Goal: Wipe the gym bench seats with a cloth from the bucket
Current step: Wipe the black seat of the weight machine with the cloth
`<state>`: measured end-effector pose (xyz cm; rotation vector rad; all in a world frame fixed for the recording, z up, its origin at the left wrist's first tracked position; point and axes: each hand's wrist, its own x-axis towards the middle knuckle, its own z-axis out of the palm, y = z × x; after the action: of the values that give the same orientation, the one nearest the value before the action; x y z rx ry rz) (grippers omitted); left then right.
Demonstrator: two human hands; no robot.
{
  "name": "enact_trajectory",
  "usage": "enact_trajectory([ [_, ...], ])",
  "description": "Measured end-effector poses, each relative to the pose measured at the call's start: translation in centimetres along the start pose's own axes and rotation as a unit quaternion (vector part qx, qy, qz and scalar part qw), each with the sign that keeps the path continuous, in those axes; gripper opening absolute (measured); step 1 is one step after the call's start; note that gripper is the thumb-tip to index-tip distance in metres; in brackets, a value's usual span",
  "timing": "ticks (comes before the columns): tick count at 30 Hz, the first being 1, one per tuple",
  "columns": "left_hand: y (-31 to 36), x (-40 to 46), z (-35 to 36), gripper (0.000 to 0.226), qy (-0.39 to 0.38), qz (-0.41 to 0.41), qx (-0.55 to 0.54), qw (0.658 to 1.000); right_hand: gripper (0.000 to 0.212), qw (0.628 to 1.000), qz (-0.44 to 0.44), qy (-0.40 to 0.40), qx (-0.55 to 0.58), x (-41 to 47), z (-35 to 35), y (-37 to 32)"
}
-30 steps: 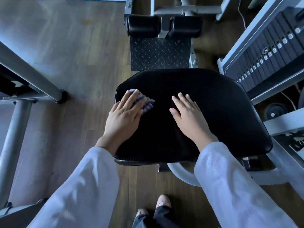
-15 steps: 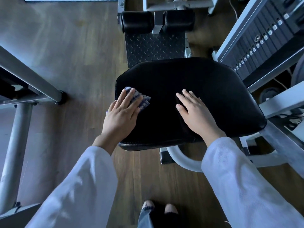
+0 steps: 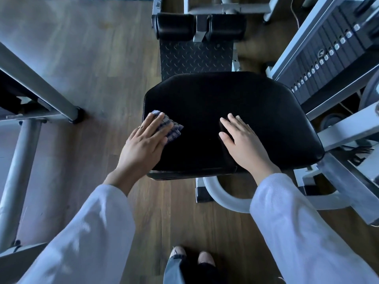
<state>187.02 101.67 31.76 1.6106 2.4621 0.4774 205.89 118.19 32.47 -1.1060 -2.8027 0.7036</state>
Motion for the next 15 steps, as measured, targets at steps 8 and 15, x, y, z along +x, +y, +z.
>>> enact_trajectory([
  [8, 3.4, -1.9, 1.0, 0.042, -0.006, 0.155, -0.005, 0.988, 0.047, 1.000, 0.004, 0.003, -0.018, -0.2, -0.6, 1.3],
  [15, 5.6, 1.5, 0.7, 0.064, -0.022, -0.052, 0.010, 0.998, 0.046, 0.999, 0.043, 0.032, -0.003, -0.4, -0.8, 2.0],
])
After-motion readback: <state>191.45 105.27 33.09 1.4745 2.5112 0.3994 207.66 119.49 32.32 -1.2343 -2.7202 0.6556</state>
